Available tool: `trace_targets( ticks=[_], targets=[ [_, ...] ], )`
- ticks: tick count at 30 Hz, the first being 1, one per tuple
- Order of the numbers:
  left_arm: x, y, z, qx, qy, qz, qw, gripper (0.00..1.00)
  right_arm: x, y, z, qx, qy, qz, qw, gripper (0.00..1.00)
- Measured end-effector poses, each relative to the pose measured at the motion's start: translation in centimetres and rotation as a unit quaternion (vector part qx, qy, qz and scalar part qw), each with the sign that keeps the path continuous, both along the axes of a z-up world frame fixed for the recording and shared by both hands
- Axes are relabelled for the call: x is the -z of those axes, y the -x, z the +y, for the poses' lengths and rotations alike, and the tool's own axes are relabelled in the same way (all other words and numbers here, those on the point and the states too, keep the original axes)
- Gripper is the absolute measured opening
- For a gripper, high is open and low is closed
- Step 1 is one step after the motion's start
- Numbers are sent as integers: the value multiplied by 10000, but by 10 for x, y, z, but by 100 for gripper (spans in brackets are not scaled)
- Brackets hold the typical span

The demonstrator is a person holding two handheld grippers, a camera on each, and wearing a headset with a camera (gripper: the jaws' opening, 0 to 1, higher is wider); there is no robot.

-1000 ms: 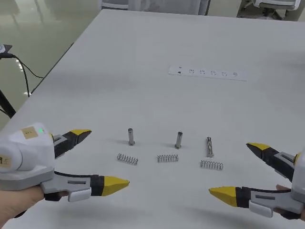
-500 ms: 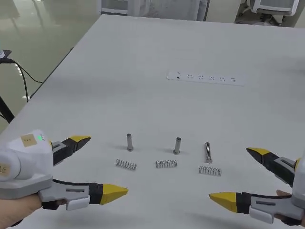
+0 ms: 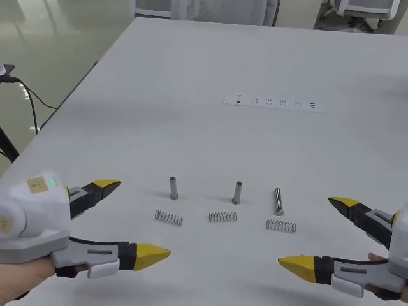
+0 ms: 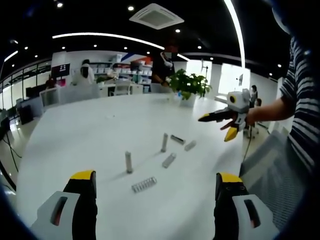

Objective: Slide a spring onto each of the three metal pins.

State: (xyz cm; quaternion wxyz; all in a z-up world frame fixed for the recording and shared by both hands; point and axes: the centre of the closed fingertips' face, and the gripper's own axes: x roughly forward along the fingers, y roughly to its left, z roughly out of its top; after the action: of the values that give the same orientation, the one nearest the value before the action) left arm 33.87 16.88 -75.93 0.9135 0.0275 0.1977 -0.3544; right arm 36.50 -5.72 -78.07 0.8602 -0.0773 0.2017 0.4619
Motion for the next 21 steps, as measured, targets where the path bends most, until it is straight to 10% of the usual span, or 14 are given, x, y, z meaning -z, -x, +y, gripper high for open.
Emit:
trace_targets(
  ticks=[21],
  targets=[
    [4, 0, -1, 39, 19, 45, 10000, 98, 6, 5, 3, -68, -91, 104, 9999, 99]
  ],
)
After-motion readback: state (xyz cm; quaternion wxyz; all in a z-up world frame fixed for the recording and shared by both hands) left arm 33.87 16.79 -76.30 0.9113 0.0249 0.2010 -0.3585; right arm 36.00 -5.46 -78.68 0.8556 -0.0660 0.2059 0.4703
